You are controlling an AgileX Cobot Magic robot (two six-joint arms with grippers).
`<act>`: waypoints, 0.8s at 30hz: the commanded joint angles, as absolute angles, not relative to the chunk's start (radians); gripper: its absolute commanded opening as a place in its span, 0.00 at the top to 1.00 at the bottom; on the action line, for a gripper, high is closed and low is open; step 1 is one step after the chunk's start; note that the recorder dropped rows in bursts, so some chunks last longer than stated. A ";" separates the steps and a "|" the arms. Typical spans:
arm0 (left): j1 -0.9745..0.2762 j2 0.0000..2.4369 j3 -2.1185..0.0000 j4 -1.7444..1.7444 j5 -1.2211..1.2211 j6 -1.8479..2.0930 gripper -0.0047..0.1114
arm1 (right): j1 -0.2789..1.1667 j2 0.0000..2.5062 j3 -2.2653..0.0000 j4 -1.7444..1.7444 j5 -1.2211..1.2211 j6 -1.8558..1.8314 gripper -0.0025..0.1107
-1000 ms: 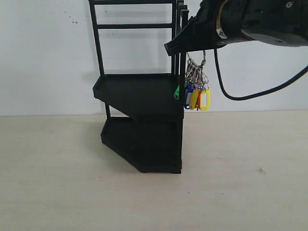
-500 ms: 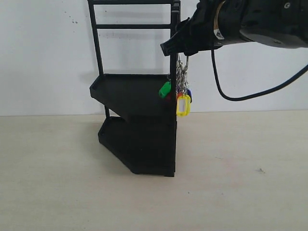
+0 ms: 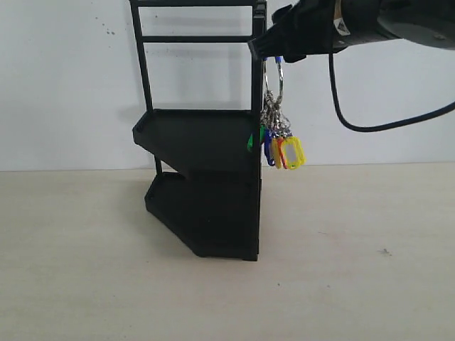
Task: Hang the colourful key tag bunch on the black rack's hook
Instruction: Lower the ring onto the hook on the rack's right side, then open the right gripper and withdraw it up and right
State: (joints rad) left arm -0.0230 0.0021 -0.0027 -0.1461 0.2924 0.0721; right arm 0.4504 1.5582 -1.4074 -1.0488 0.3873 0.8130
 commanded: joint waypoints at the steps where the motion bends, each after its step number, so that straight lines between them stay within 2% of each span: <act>1: -0.021 0.000 0.000 -0.141 0.289 0.075 0.92 | 0.450 1.536 -1.405 -1.050 0.437 0.795 0.50; 17: -0.021 0.000 0.000 -0.141 0.289 0.075 0.92 | 0.448 1.444 -1.405 -0.940 0.537 0.698 0.52; 24: -0.021 0.000 0.000 -0.141 0.289 0.075 0.92 | 0.448 1.379 -1.350 -0.867 0.562 0.621 0.74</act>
